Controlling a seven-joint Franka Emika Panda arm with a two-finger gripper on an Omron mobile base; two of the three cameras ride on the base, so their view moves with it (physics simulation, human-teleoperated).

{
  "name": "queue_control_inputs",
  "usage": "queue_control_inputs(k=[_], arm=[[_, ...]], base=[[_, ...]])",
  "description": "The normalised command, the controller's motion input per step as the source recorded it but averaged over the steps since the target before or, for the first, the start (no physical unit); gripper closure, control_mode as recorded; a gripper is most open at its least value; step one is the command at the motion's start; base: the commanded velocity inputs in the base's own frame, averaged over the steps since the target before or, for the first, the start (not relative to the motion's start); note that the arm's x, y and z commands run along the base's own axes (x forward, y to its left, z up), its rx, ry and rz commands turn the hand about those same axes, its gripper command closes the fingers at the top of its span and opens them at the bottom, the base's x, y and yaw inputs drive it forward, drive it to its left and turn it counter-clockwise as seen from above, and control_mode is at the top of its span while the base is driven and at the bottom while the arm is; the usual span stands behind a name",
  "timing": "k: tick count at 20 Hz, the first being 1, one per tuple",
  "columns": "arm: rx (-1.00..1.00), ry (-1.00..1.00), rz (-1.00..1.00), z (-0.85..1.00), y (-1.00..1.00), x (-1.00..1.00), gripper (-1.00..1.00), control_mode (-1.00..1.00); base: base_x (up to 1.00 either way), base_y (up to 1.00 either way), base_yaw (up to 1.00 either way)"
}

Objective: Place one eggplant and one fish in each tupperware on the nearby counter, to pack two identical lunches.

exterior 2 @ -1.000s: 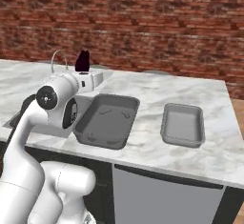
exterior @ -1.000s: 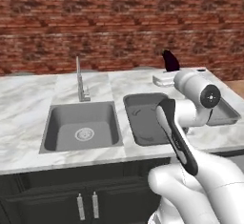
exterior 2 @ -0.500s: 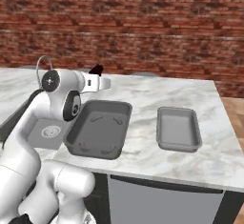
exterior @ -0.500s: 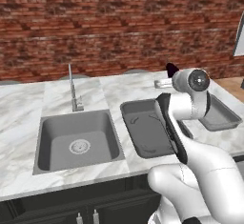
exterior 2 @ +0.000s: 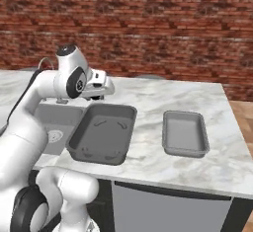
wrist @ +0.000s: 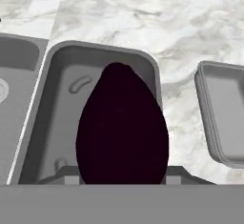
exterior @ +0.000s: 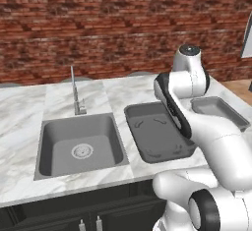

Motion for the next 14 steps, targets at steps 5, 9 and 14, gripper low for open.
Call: queue_control_inputs(k=[5, 9, 14], arm=[[0.00, 0.33, 0.07, -0.83, 0.08, 0.02, 1.00, -1.00], [0.00, 0.16, 0.02, -0.90, 0.00, 0.16, 1.00, -1.00], [0.00, 0.03, 0.00, -0.68, 0.03, 0.12, 1.00, -1.00]], base=[[0.00, 0.00, 0.00], [0.00, 0.00, 0.00], [0.00, 0.00, 0.00]])
